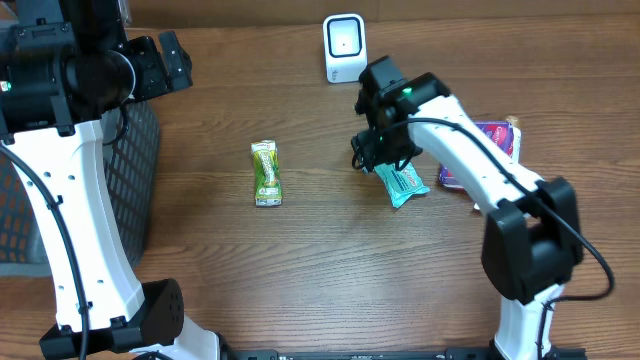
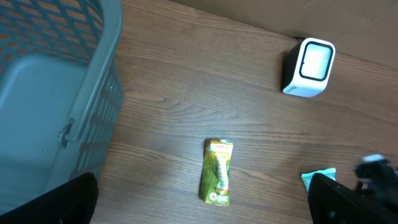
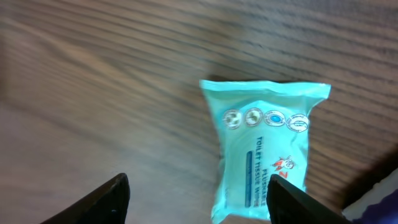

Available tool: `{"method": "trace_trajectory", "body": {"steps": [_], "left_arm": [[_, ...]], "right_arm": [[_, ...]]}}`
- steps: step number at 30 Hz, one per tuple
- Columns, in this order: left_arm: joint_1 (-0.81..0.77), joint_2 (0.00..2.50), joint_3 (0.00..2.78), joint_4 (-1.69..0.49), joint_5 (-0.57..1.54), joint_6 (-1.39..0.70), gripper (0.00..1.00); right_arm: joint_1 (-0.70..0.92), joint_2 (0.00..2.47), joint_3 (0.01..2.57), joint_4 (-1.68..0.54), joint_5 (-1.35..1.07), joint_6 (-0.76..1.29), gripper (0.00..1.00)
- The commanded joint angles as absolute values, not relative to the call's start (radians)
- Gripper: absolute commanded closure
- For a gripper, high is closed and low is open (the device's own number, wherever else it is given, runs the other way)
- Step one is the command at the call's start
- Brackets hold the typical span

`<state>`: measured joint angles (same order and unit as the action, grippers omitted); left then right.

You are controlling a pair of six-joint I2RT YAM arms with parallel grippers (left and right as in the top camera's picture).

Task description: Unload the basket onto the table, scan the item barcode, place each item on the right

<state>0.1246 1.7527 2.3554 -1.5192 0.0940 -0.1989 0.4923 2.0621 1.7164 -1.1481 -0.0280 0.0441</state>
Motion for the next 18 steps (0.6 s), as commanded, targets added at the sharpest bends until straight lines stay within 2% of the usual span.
{"method": "trace_trajectory", "body": {"steps": [1,6,12,16,18], "left_arm": [[0.124,1.756,2.371,-1.515,0.097,-0.179,0.00],[0.124,1.756,2.371,-1.515,0.097,-0.179,0.00],[0.124,1.756,2.371,-1.515,0.097,-0.179,0.00],[0.124,1.756,2.371,-1.515,0.097,-0.179,0.00],[0.124,1.756,2.371,-1.515,0.097,-0.179,0.00]], "right_arm": [[0.547,2.116,1.705,-1.105,0.155,0.039,0.26],[0.607,2.161,1.705,-1.058,0.347,0.034,0.26],[0.616,2.242,1.705,-1.056,0.446,0.034,0.27],[0.616,2.278,1.705,-1.051,0.461,0.034,0.29],[0.614,2.283,1.705,-1.044,0.464,0.034,0.34]]}}
